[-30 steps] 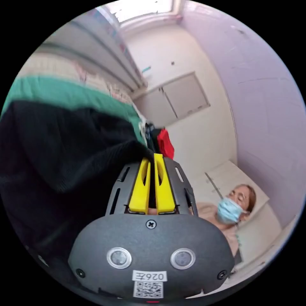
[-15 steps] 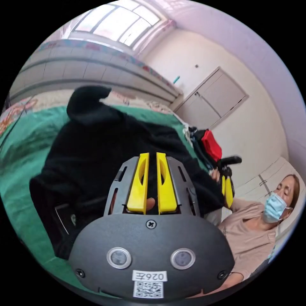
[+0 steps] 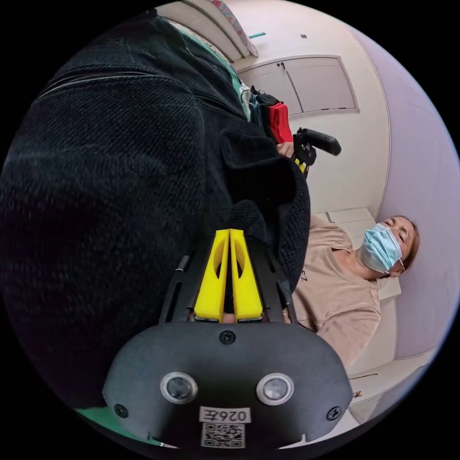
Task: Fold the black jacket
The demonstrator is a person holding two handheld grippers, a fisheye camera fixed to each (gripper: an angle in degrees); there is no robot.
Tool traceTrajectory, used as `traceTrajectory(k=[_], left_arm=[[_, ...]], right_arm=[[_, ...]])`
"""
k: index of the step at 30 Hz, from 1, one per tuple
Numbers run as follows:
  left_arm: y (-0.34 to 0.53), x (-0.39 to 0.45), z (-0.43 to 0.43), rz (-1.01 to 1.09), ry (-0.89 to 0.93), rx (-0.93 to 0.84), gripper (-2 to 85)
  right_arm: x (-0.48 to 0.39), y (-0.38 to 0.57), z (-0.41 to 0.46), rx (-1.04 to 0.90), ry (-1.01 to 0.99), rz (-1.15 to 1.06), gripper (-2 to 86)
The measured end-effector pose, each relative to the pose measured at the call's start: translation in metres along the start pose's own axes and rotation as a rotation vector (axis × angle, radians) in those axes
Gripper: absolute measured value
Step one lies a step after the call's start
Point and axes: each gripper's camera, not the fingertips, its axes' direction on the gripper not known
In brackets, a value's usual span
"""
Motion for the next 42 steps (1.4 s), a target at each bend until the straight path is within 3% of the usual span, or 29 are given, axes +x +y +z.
traceTrajectory(k=[5,9,12,14,16,18,20,22,24,28,33,36,40,42], left_arm=[[0.040,0.006,-0.002,-0.084,0.011,0.006,-0.9],[0.054,0.034,0.000,-0.063,-0.080,0.003,-0.9],[0.056,0.080,-0.004,0.018,-0.325,0.022,-1.0],[0.057,0.122,-0.019,0.072,-0.597,0.166,-1.0],[0.053,0.145,-0.026,0.099,-0.713,0.299,-0.9],[0.041,0.151,-0.026,0.090,-0.749,0.385,-1.0],[0.015,0.124,-0.008,-0.002,-0.662,0.297,-1.0],[0.003,0.090,0.024,-0.111,-0.594,0.099,-1.0],[0.026,0.103,0.024,-0.042,-0.612,0.187,-0.9],[0.078,0.120,0.037,0.035,-0.555,0.017,-0.9],[0.141,0.140,0.027,0.099,-0.475,0.052,-1.0],[0.193,0.173,-0.007,0.218,-0.407,0.337,-1.0],[0.309,0.248,-0.052,0.553,-0.358,1.030,-1.0],[0.351,0.283,-0.056,0.720,-0.396,1.204,-1.0]], right_arm=[[-0.025,0.039,-0.028,0.285,0.143,0.099,-0.7],[-0.035,0.046,0.004,0.279,0.267,0.284,-0.9],[-0.038,0.021,0.005,0.390,0.535,0.463,-0.9],[-0.019,0.002,0.008,0.470,0.648,0.635,-0.9],[0.012,-0.014,0.024,0.521,0.713,0.833,-0.9],[0.074,-0.029,0.069,0.347,0.699,1.092,-0.9],[0.112,-0.037,0.116,0.135,0.589,1.165,-0.9],[0.092,-0.045,0.118,0.189,0.548,1.140,-0.9],[0.069,-0.058,0.160,0.123,0.238,1.020,-0.9],[0.014,-0.095,0.205,0.062,0.304,0.954,-0.9],[-0.034,-0.153,0.255,-0.080,0.538,0.934,-0.9],[-0.057,-0.161,0.275,-0.070,0.582,0.959,-1.0],[-0.108,-0.169,0.291,0.039,0.765,0.876,-1.3],[-0.173,-0.177,0.274,0.284,0.874,0.738,-1.1]])
